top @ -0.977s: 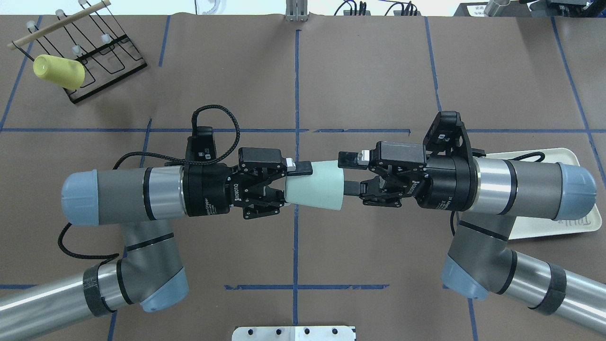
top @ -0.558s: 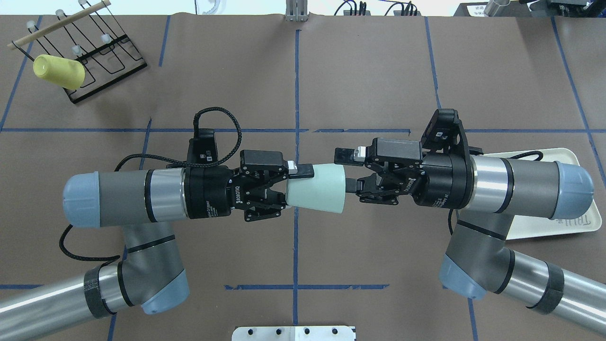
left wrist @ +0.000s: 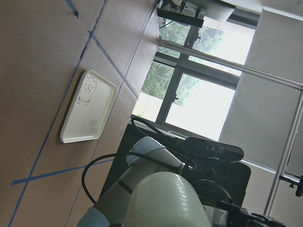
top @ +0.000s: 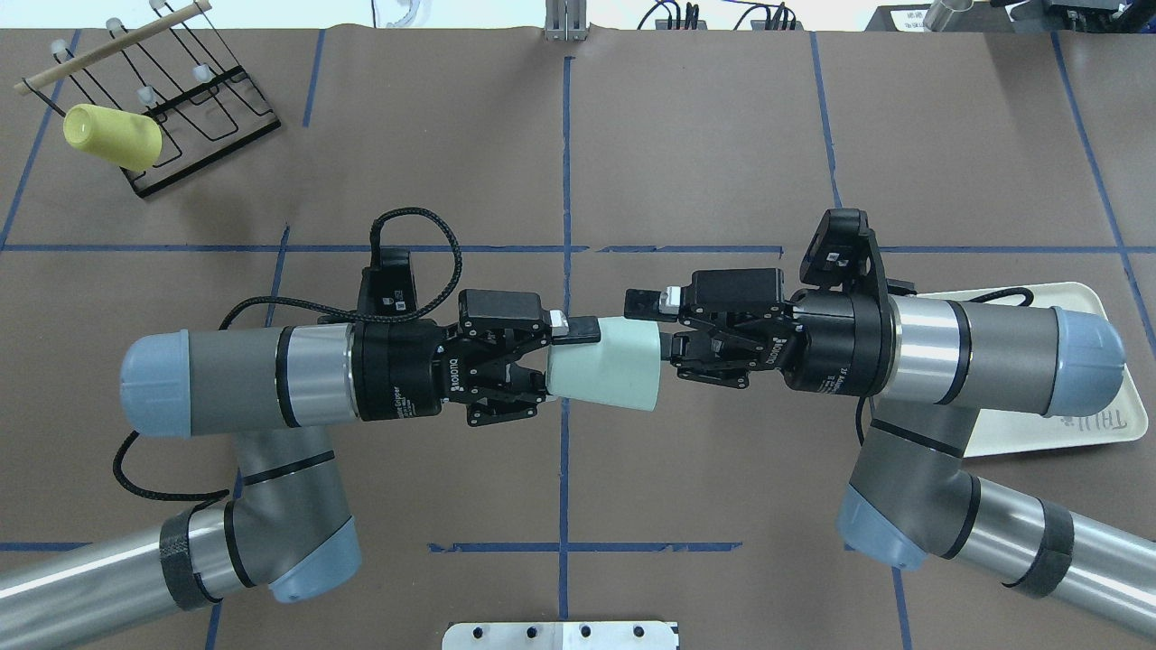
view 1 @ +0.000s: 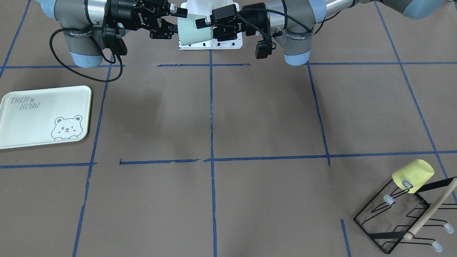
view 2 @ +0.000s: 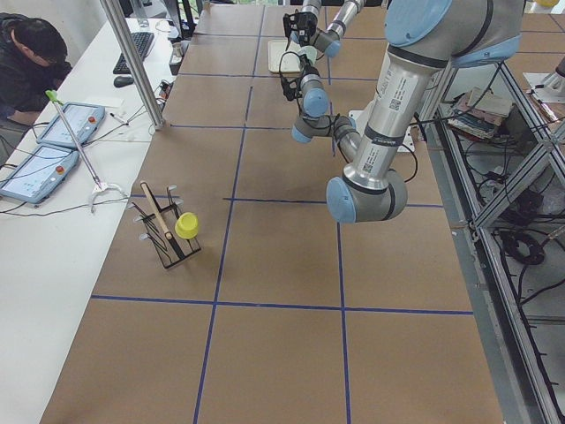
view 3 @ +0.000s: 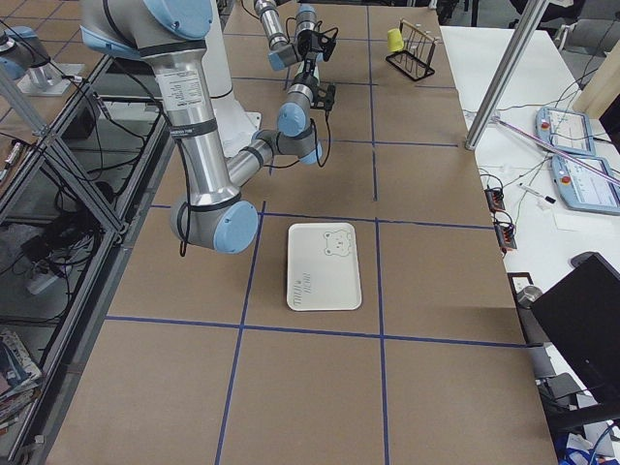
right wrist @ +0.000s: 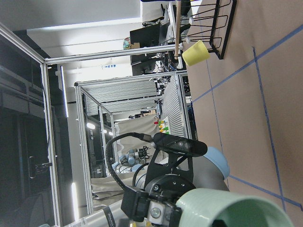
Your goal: Left arm grabs green cup and hands to right arm on tray
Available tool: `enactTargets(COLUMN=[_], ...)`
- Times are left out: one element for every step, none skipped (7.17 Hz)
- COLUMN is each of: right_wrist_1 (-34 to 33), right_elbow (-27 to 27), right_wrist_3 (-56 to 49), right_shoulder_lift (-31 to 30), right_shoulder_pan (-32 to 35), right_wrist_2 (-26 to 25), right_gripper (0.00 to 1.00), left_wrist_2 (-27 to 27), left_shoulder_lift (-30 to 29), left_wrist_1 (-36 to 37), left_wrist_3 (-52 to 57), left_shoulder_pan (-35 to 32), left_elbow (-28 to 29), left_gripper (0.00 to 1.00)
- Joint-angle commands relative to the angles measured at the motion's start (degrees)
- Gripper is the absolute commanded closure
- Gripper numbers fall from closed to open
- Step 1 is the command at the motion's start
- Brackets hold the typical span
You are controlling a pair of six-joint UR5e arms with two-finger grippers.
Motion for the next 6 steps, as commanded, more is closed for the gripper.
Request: enactTargets(right_wrist_1=[-0.6, -0.6, -0.7, -0.7, -0.6, -0.6], right_elbow=[-0.1, -0.1, -0.1, -0.1, -0.1, 0.0], right_wrist_3=[0.0, 0.0, 0.0, 0.0, 0.0, 0.0], right_shoulder_lift=[-0.1, -0.1, -0.1, -0.2, -0.3, -0.3], right_shoulder_pan=[-0.1, -0.5, -0.8, -0.9, -1.1, -1.2], right_wrist_2=[0.0, 0.0, 0.0, 0.0, 0.0, 0.0], right_gripper=[0.51, 0.62, 0.69, 0.70, 0.70, 0.70], left_wrist_2=[0.0, 0.0, 0.0, -0.1, 0.0, 0.0], left_shoulder_lift=[0.1, 0.1, 0.1, 0.1, 0.1, 0.1], left_wrist_1=[0.0, 0.0, 0.0, 0.0, 0.0, 0.0], left_wrist_3=[0.0, 0.0, 0.0, 0.0, 0.0, 0.0], left_shoulder_pan=[0.0, 0.0, 0.0, 0.0, 0.0, 0.0], left_elbow=[0.0, -0.1, -0.1, 0.0, 0.0, 0.0], left_gripper=[0.59, 0.59, 0.59, 0.59, 0.59, 0.59])
